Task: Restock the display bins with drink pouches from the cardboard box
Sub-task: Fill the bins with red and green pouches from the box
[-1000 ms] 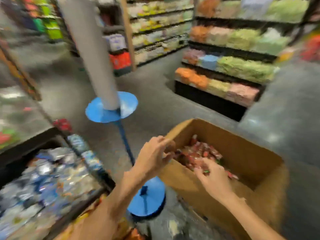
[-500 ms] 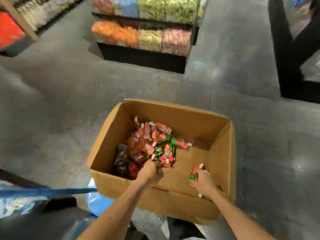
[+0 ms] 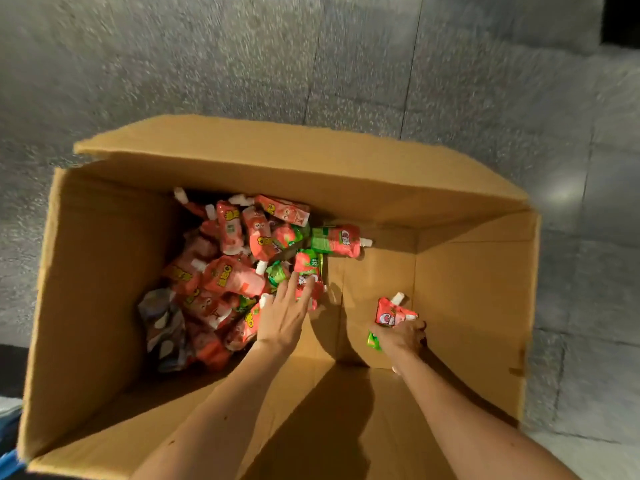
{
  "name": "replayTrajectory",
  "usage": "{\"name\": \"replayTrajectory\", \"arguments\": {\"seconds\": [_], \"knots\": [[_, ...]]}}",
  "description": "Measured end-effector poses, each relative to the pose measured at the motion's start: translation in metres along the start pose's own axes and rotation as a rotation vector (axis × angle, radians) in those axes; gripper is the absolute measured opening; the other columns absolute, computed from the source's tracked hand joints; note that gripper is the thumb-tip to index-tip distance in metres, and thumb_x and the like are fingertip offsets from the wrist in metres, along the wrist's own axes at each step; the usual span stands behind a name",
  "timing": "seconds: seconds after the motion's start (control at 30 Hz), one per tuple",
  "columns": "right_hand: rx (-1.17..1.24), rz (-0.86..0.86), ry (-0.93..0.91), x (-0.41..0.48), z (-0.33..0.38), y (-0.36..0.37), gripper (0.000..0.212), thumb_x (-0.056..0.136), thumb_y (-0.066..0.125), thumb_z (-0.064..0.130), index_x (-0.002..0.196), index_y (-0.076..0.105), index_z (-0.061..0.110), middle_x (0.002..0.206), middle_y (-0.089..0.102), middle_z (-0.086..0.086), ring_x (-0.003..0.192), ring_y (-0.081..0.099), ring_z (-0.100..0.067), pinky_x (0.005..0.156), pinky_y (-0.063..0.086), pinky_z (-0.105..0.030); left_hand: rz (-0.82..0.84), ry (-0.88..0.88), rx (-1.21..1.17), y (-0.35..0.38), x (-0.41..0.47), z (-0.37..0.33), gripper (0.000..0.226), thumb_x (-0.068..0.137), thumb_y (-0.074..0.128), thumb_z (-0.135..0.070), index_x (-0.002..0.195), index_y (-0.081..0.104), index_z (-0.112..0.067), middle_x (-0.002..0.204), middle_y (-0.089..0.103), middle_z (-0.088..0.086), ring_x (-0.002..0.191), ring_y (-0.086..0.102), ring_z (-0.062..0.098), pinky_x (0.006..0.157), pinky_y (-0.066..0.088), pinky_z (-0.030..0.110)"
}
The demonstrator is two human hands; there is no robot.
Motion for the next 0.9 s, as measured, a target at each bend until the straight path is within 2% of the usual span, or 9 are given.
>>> {"name": "replayTrajectory", "arguments": {"seconds": [0.17, 0.27, 0.37, 0.43, 0.47, 0.57, 0.67, 0.77, 0.9], "knots": [[-0.056, -0.129, 0.032, 0.001, 0.006, 0.008, 0.111, 0.063, 0.086, 0.05, 0.137, 0.019, 0.001, 0.14, 0.029, -0.024, 0.127, 0.033, -0.041, 0.1, 0.038, -0.052, -0.008, 0.175, 0.296, 0.009, 0.033, -0.011, 0.114, 0.091, 0.065, -0.042, 0.15, -0.031, -0.024, 0.156, -0.03, 0.026, 0.149, 0.005, 0.044, 0.11, 0.032, 0.048], [-0.12, -0.16, 0.029, 0.007, 0.007, 0.012, 0.113, 0.063, 0.086, 0.052, 0.138, 0.018, 0.003, 0.14, 0.03, -0.023, 0.126, 0.035, -0.04, 0.098, 0.041, -0.052, -0.067, 0.2, 0.345, 0.016, 0.05, -0.007, 0.101, 0.096, 0.05, -0.057, 0.147, -0.033, -0.028, 0.145, -0.04, 0.032, 0.144, 0.014, 0.052, 0.107, 0.032, 0.053], [-0.226, -0.175, -0.002, 0.01, 0.012, 0.01, 0.106, 0.066, 0.085, 0.051, 0.138, 0.021, 0.005, 0.138, 0.034, -0.021, 0.127, 0.037, -0.037, 0.097, 0.042, -0.05, -0.12, 0.2, 0.363, 0.015, 0.062, 0.001, 0.087, 0.088, 0.066, -0.045, 0.155, 0.015, -0.021, 0.154, -0.019, 0.039, 0.11, 0.057, 0.047, 0.091, 0.036, 0.052], [-0.293, -0.178, -0.027, 0.01, 0.015, 0.009, 0.101, 0.068, 0.084, 0.051, 0.137, 0.024, 0.006, 0.137, 0.036, -0.019, 0.127, 0.038, -0.035, 0.097, 0.043, -0.048, -0.166, 0.268, 0.422, 0.014, 0.06, -0.008, 0.072, 0.083, 0.072, -0.035, 0.147, 0.04, -0.028, 0.153, -0.013, 0.043, 0.099, 0.064, 0.044, 0.092, 0.033, 0.054], [-0.321, -0.174, -0.049, 0.01, 0.017, 0.008, 0.099, 0.069, 0.084, 0.051, 0.136, 0.026, 0.006, 0.136, 0.038, -0.019, 0.127, 0.039, -0.035, 0.097, 0.044, -0.048, -0.144, 0.298, 0.443, 0.016, 0.054, -0.013, 0.071, 0.085, 0.07, -0.034, 0.149, 0.038, -0.033, 0.152, -0.014, 0.044, 0.104, 0.063, 0.043, 0.097, 0.03, 0.057], [-0.374, -0.157, -0.141, 0.006, 0.026, 0.009, 0.096, 0.069, 0.083, 0.054, 0.135, 0.032, 0.007, 0.137, 0.041, -0.018, 0.128, 0.041, -0.035, 0.099, 0.045, -0.048, -0.035, 0.316, 0.462, 0.024, 0.044, -0.017, 0.08, 0.099, 0.054, -0.036, 0.157, -0.001, -0.03, 0.156, -0.011, 0.039, 0.13, 0.046, 0.043, 0.113, 0.016, 0.063], [-0.397, -0.132, -0.28, -0.002, 0.04, 0.011, 0.091, 0.073, 0.082, 0.052, 0.137, 0.035, 0.008, 0.14, 0.044, -0.015, 0.132, 0.039, -0.032, 0.104, 0.042, -0.048, -0.026, 0.289, 0.389, 0.009, 0.043, -0.016, 0.086, 0.097, 0.059, -0.032, 0.156, -0.004, -0.028, 0.16, -0.004, 0.032, 0.139, 0.037, 0.041, 0.116, 0.011, 0.062], [-0.439, -0.089, -0.435, -0.017, 0.06, 0.018, 0.078, 0.081, 0.077, 0.045, 0.139, 0.038, 0.01, 0.139, 0.052, -0.012, 0.136, 0.038, -0.029, 0.108, 0.035, -0.045, -0.017, 0.276, 0.155, -0.01, 0.035, -0.012, 0.069, 0.099, 0.051, -0.031, 0.154, 0.009, -0.036, 0.162, 0.012, 0.021, 0.144, 0.034, 0.032, 0.116, 0.014, 0.056], [-0.278, 0.064, -0.426, -0.03, 0.073, 0.034, 0.074, 0.084, 0.078, 0.027, 0.145, 0.038, 0.016, 0.132, 0.057, -0.009, 0.122, 0.056, -0.028, 0.091, 0.05, -0.037, -0.123, 0.309, -0.333, -0.022, 0.009, -0.009, 0.062, 0.09, 0.067, -0.022, 0.137, 0.032, -0.042, 0.146, 0.045, 0.004, 0.127, 0.052, 0.029, 0.098, 0.043, 0.041]]}}
Point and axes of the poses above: each hand's wrist, its own x-axis towards the middle knuckle, its own y-axis out of the palm, z = x × y, the point moved 10 cm from there along x, towards the middle knuckle
